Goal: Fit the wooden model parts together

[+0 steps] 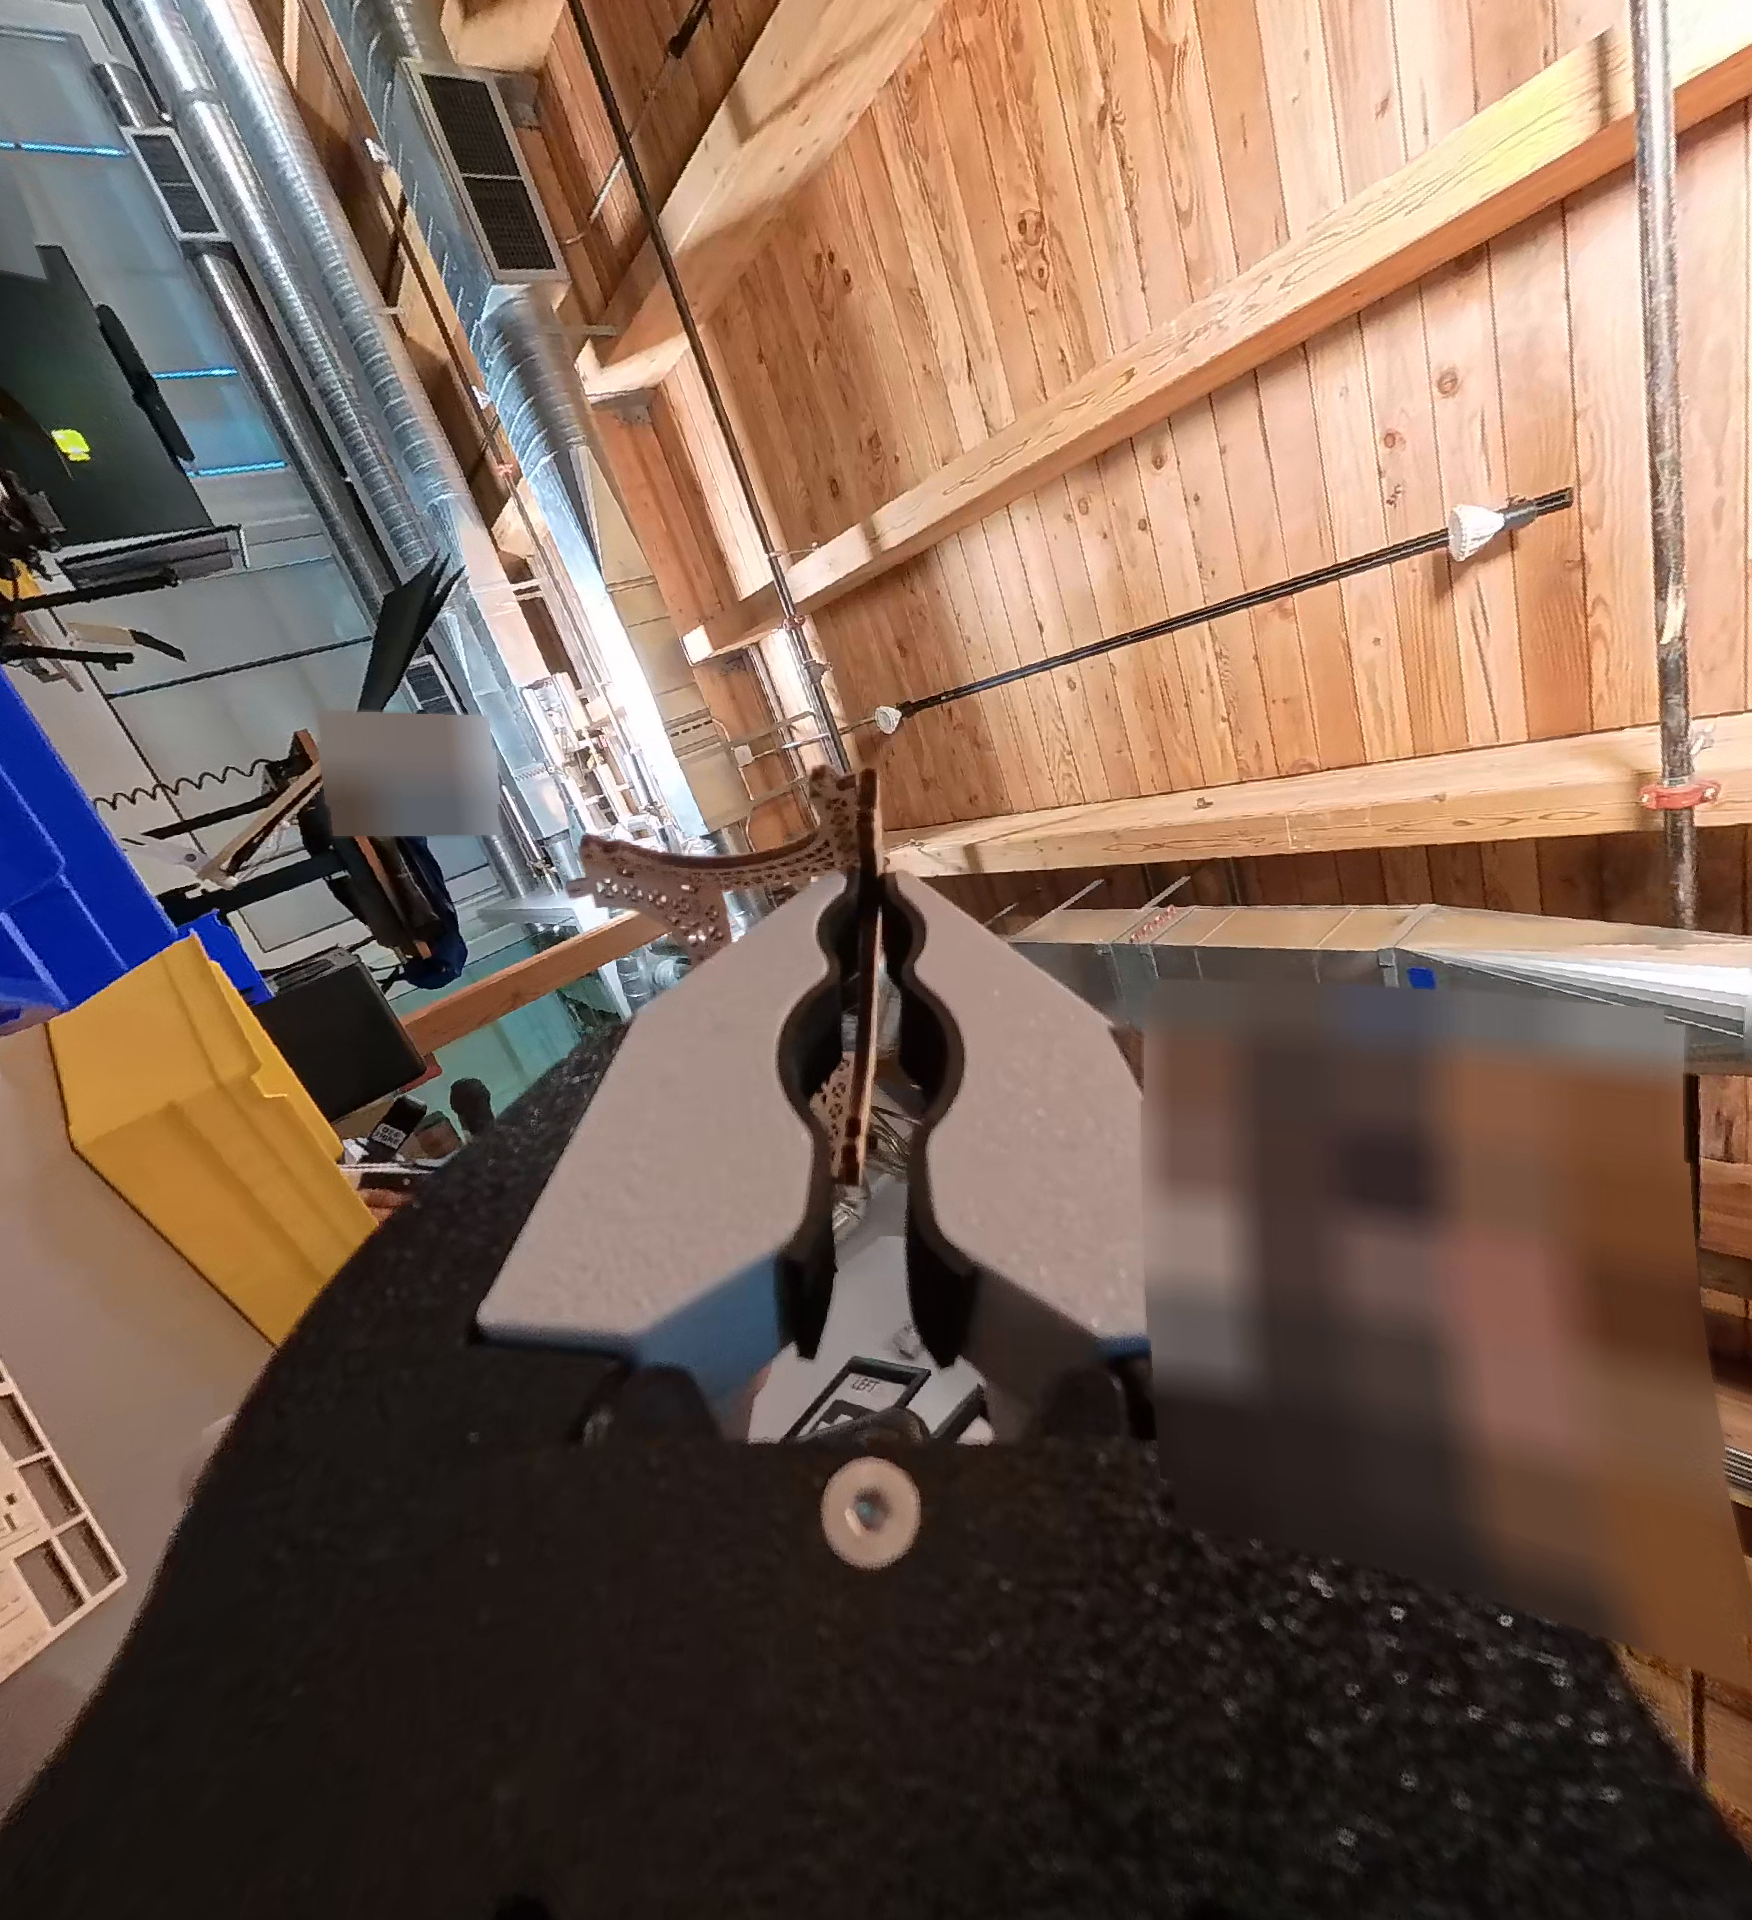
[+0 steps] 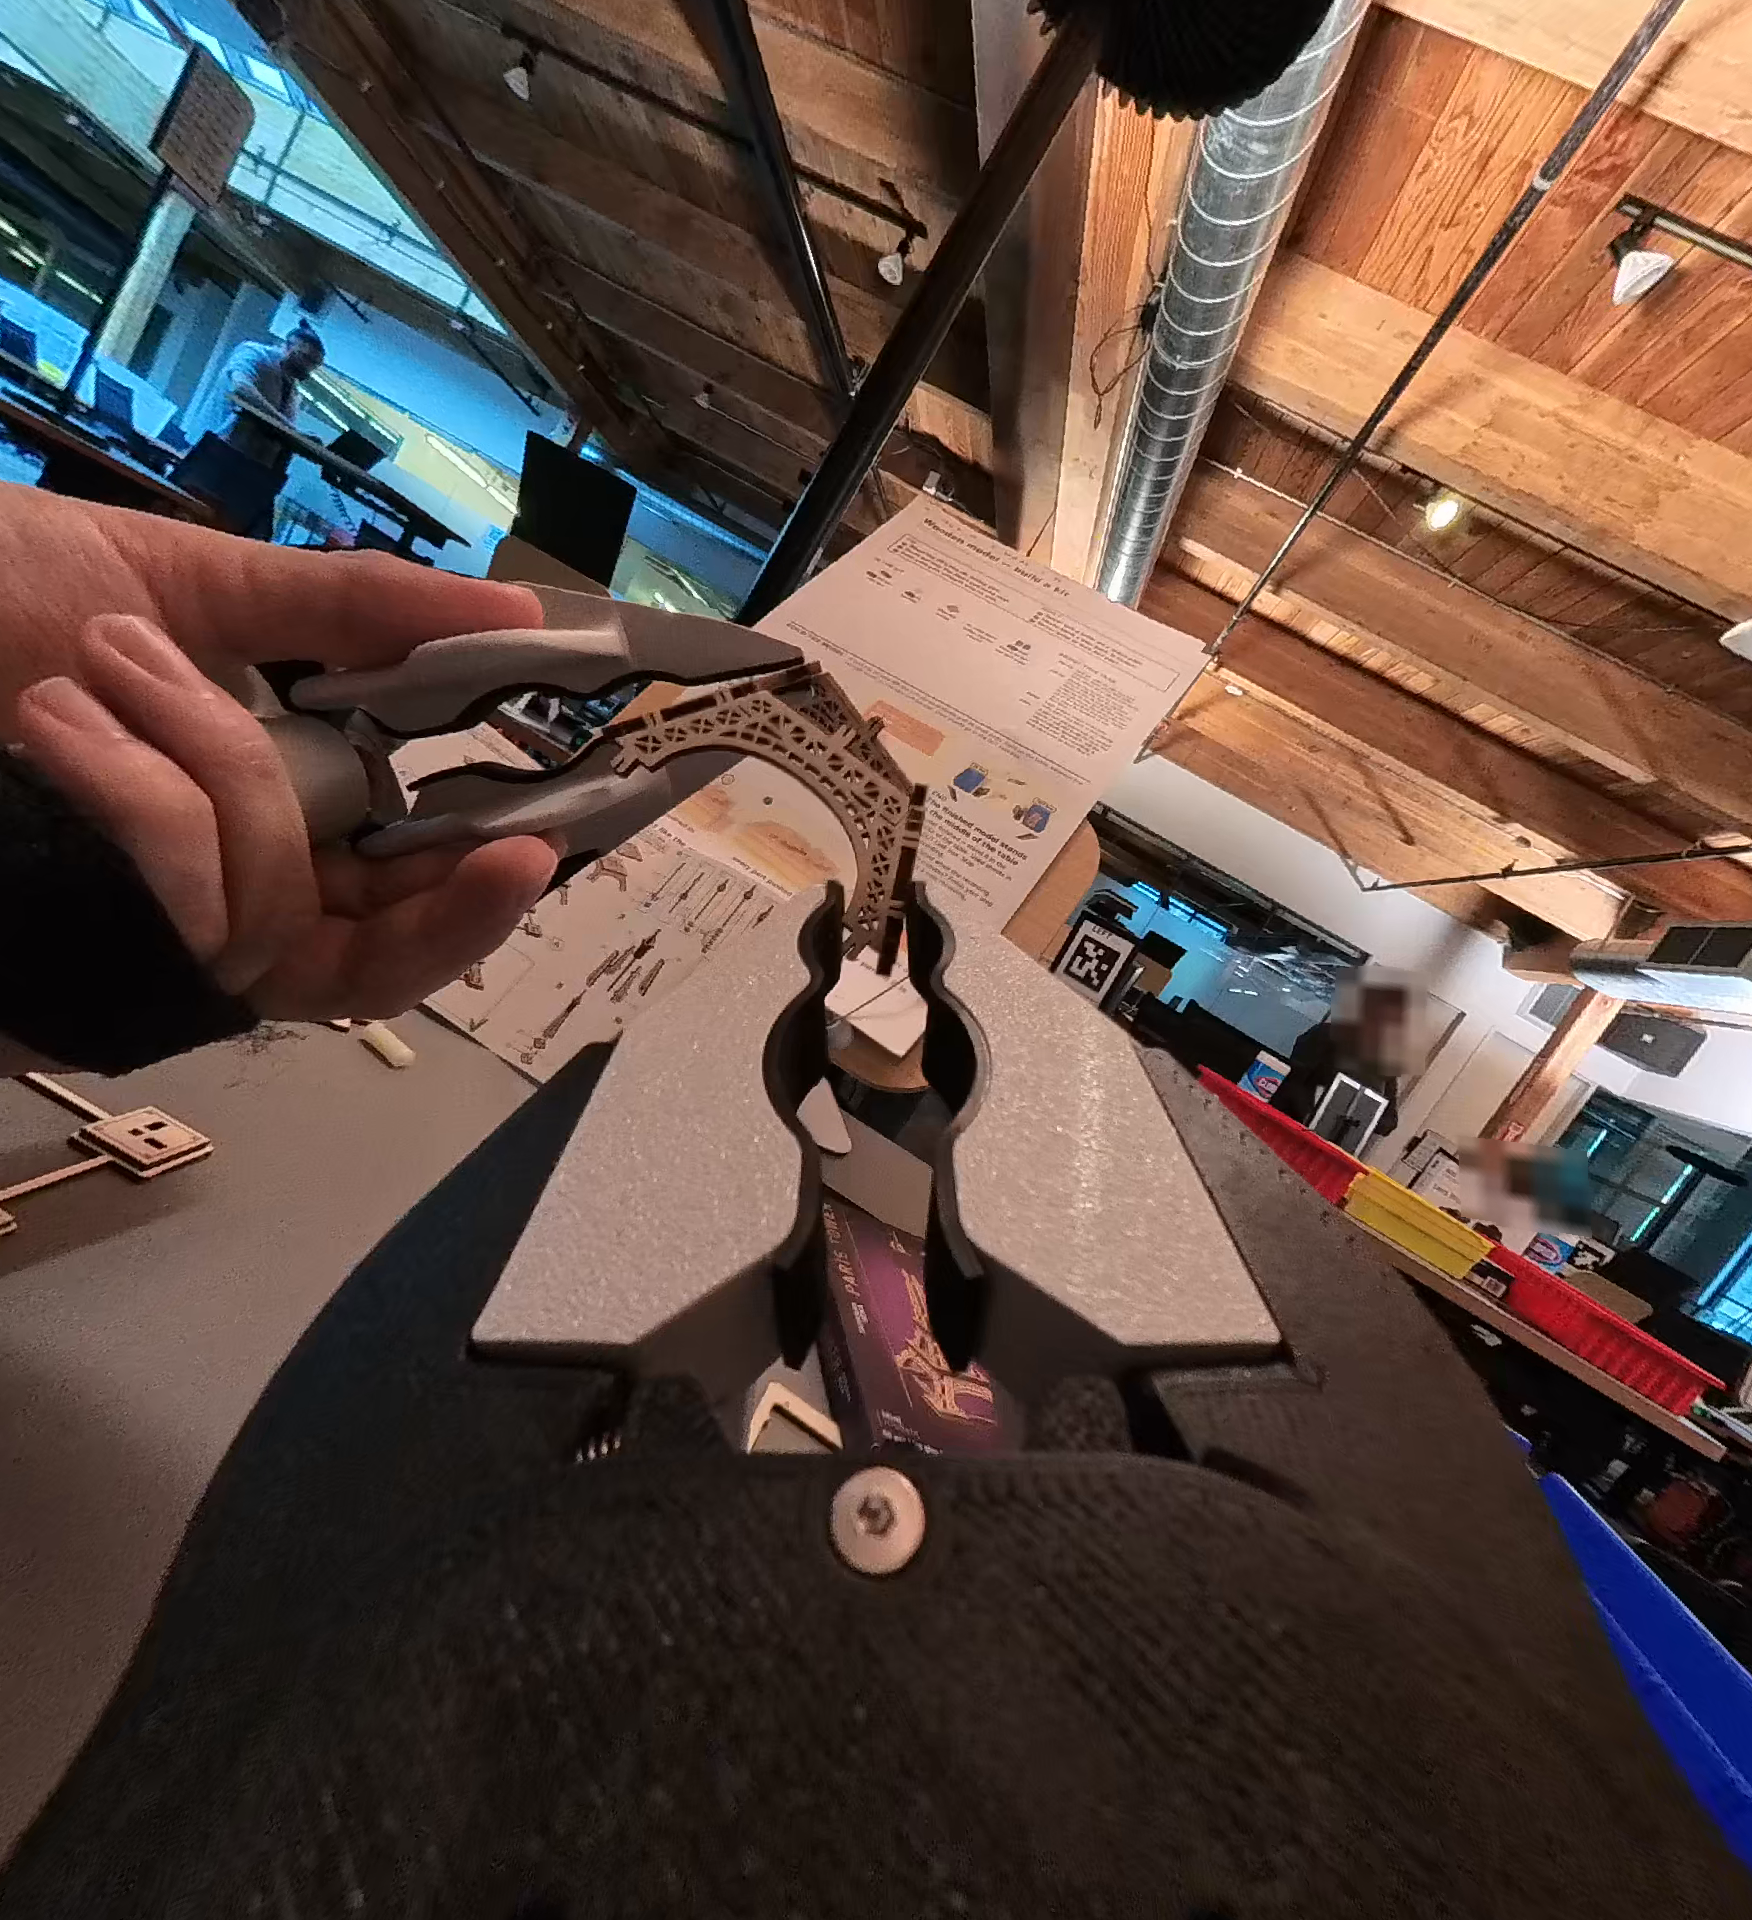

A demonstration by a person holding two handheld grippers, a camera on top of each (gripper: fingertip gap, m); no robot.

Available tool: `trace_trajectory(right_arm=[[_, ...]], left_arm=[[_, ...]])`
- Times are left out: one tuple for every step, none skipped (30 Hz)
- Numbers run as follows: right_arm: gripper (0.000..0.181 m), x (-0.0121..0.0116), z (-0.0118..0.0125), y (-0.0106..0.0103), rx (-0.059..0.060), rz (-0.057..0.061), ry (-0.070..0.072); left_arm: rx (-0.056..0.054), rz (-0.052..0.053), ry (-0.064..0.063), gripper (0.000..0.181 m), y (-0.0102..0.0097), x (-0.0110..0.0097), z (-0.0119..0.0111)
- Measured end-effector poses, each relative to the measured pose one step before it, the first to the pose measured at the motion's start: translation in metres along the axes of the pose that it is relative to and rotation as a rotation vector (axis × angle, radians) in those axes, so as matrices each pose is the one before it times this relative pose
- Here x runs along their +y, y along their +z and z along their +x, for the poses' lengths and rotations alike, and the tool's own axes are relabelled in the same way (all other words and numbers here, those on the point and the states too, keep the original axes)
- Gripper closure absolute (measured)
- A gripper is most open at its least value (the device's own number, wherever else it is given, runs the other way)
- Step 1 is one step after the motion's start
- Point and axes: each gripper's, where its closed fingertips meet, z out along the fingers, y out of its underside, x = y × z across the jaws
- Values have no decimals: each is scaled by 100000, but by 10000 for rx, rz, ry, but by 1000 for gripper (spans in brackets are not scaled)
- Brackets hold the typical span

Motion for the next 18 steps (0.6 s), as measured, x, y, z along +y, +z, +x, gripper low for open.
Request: trace_trajectory(right_arm=[[172, 82, -36, 36, 0, -35, -77], [171, 18, -21, -7, -5, 26, -31], [171, 26, -20, -1, -24, 10, 19], [171, 37, 14, 5, -8, 20, 56], [171, 9, 81, -55, 45, 90, 81], [171, -104, 119, -131, 78, 152, 26], [169, -182, 185, -109, 130, 138, -91], [163, -167, 339, -57, 234, 75, -109], [159, -143, 244, -41, 166, 50, -109], [159, -48, -69, 0, -27, 9, -107], [160, 132, -143, 37, -55, -80, -90], [166, 150, -251, 26, -132, -84, -103], [170, 91, -157, 24, -80, -73, -98], [171, 60, 124, 25, 89, -62, -20], [172, 69, 46, 19, 5, -61, 32], [172, -6, 67, -17, 1, -25, 36], [172, -54, 61, 9, -4, -4, 39], [172, 83, 26, 44, -29, -56, 93]], left_arm=[[-50, 23, 33, 181, -38, -57, -72], [8, -8, 20, 181, -26, 3, 2], [15, 3, -13, 181, -9, -1, -14], [-13, 0, -30, 181, -4, 12, -61], [6, -60, 6, 181, 28, 108, -32], [-2, -49, -5, 181, 34, 101, -32], [-29, 5, -30, 181, 16, 43, -54], [-50, -5, 3, 181, 0, 56, -83], [-83, -58, 32, 181, 11, 108, -142], [-42, -50, 36, 181, 15, 80, -102], [31, 12, -3, 181, -4, 1, -8], [-7, 11, -44, 181, -2, 4, -62], [-20, 18, -9, 181, -7, -12, -70], [-33, 10, 27, 181, -12, 0, -60], [-37, 3, 46, 181, -9, -9, -48], [0, -25, 83, 181, 3, 33, 18], [10, -40, 129, 181, 25, 37, 62], [-58, -44, 170, 181, 20, 11, 3]])
